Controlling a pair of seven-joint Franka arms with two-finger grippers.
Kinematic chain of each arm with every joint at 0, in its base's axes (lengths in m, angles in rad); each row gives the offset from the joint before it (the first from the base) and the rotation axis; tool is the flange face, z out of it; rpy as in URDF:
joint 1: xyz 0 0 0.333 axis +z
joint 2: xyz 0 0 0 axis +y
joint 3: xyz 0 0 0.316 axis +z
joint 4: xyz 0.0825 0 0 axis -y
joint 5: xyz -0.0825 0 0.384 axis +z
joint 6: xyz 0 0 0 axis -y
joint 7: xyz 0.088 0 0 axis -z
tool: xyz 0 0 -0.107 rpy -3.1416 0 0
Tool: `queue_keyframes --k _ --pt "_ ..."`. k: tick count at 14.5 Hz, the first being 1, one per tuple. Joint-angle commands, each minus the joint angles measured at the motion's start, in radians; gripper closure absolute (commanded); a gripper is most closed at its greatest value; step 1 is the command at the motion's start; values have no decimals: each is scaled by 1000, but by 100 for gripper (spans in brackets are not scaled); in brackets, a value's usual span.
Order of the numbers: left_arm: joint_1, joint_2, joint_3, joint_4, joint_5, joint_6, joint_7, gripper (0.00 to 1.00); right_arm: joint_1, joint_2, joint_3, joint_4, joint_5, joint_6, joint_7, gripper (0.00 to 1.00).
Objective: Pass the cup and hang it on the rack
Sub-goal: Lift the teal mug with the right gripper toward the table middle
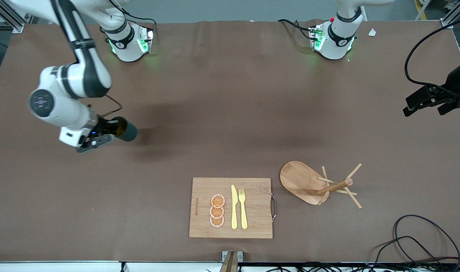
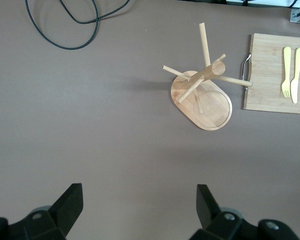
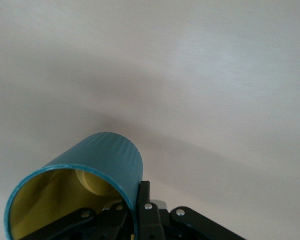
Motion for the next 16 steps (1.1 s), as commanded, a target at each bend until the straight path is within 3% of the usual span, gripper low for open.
queue_keyframes --k 1,3,9,16 --pt "-2 9 0 21 11 -2 -4 0 55 -9 82 28 34 8 251 100" --pt "0 9 0 20 11 -2 -4 0 125 42 111 102 42 8 409 100" --pt "-5 9 -3 20 41 12 16 0 357 260 111 378 36 6 812 100" --pt "-8 9 -8 20 46 12 11 0 512 473 107 599 5 5 1027 100"
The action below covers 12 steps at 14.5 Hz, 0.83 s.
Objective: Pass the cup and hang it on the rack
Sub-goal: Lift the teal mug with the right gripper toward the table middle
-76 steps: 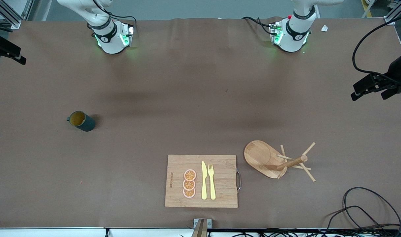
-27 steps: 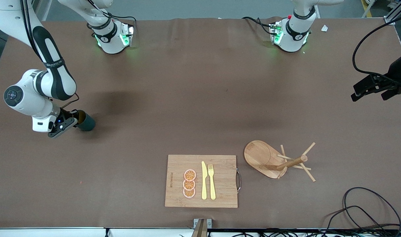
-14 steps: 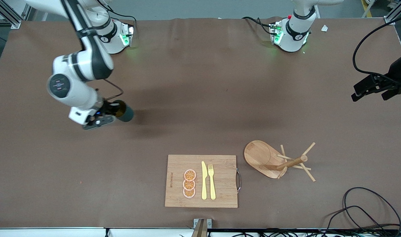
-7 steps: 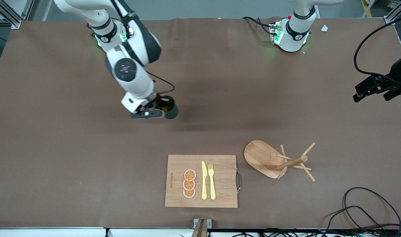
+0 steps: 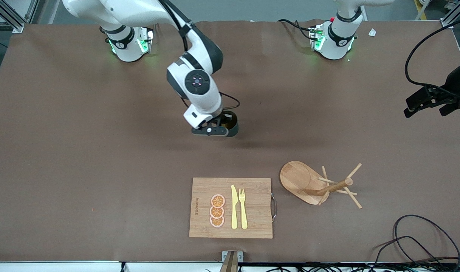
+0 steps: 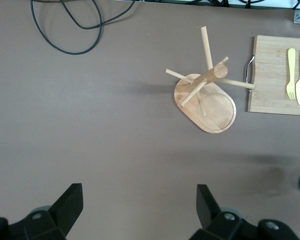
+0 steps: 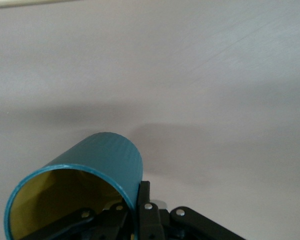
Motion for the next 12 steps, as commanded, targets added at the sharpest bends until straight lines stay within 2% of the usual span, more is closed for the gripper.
queue_keyframes --k 1,9,12 --pt "-6 9 -1 19 22 0 12 0 54 94 -10 112 -47 -19 101 100" --pt "-6 9 -16 18 33 0 -4 0 125 175 -13 152 -159 -13 228 100" --pt "-6 9 -16 18 36 0 -4 0 137 218 -13 198 -180 -14 231 100"
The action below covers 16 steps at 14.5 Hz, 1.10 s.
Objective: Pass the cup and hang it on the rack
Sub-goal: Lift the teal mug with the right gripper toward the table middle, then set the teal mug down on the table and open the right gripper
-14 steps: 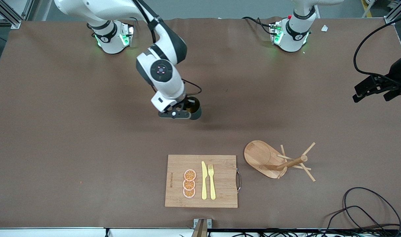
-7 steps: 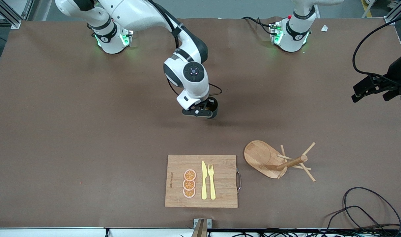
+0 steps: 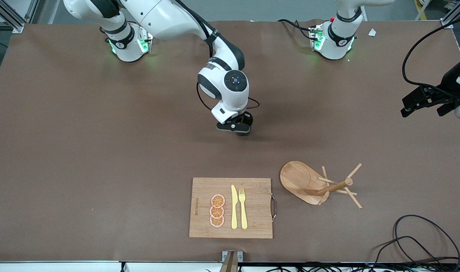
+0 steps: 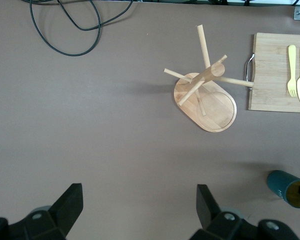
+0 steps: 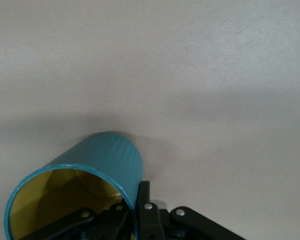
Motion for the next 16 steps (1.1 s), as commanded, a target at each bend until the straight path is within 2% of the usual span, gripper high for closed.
queue_keyframes --k 1,2,3,4,5,10,12,14,16 --pt "-2 9 -4 18 25 0 -4 0 20 49 -9 71 -33 -12 31 99" --pt "-1 9 -3 18 27 0 -1 0 18 51 -9 75 -35 -14 28 88" --pt "-1 9 -4 18 25 0 -3 0 14 51 -9 75 -35 -16 28 39" --pt "-2 9 -4 18 25 0 -4 0 14 49 -9 75 -38 -19 22 3" --pt "-1 13 -4 18 25 0 2 0 6 43 -8 75 -39 -23 15 0" --pt "7 23 -4 15 10 -6 -18 0 -12 -13 0 77 -21 -107 -47 0" --pt "0 19 -17 16 10 -10 -134 0 -32 -62 3 77 6 -164 -99 0" --pt "1 21 -70 18 16 -10 -299 0 -72 -121 0 71 62 -228 -190 0" --pt "-2 23 -112 16 23 -11 -480 0 -139 -171 0 66 80 -334 -315 0"
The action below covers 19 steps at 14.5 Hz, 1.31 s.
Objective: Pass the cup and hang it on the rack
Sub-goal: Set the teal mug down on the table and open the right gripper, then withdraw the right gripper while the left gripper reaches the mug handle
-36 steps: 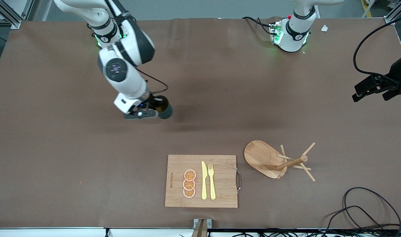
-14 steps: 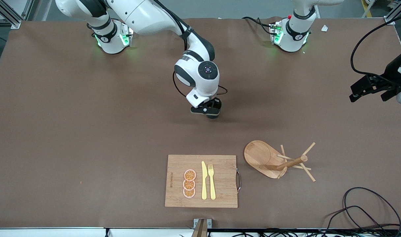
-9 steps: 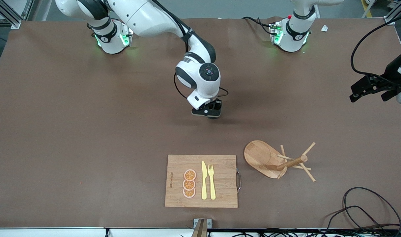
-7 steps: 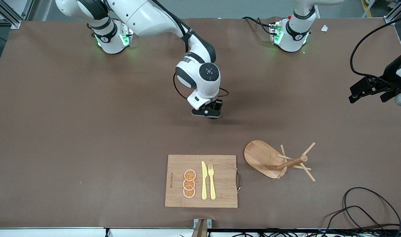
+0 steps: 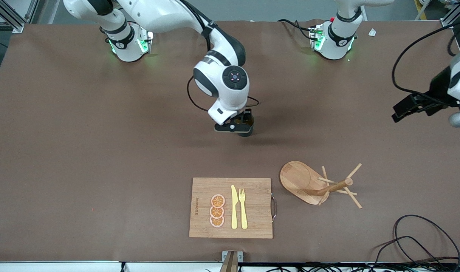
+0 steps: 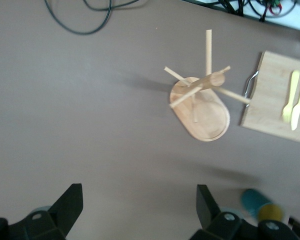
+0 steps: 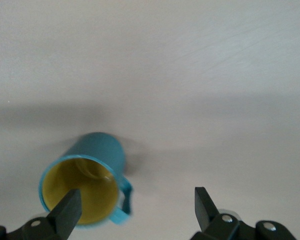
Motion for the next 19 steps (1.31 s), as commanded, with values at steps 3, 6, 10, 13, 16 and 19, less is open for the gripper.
queue_keyframes --k 3,6,10,13,16,19 --pt "-20 12 -110 12 24 -14 -402 0 -191 -162 9 -101 34 -153 -317 0" --pt "-139 50 -124 13 125 -20 -594 0 -321 -285 6 -234 32 -163 -471 0" --pt "-277 108 -123 15 188 -20 -807 0 -490 -412 3 -326 15 -214 -625 0" --pt "-388 174 -123 17 258 -18 -961 0 -606 -474 1 -334 -2 -257 -735 0" --pt "-517 263 -123 18 362 -12 -1076 0 -694 -524 3 -326 -26 -311 -745 0" --pt "-635 349 -123 20 467 0 -1203 0 -783 -549 1 -308 -29 -361 -832 0"
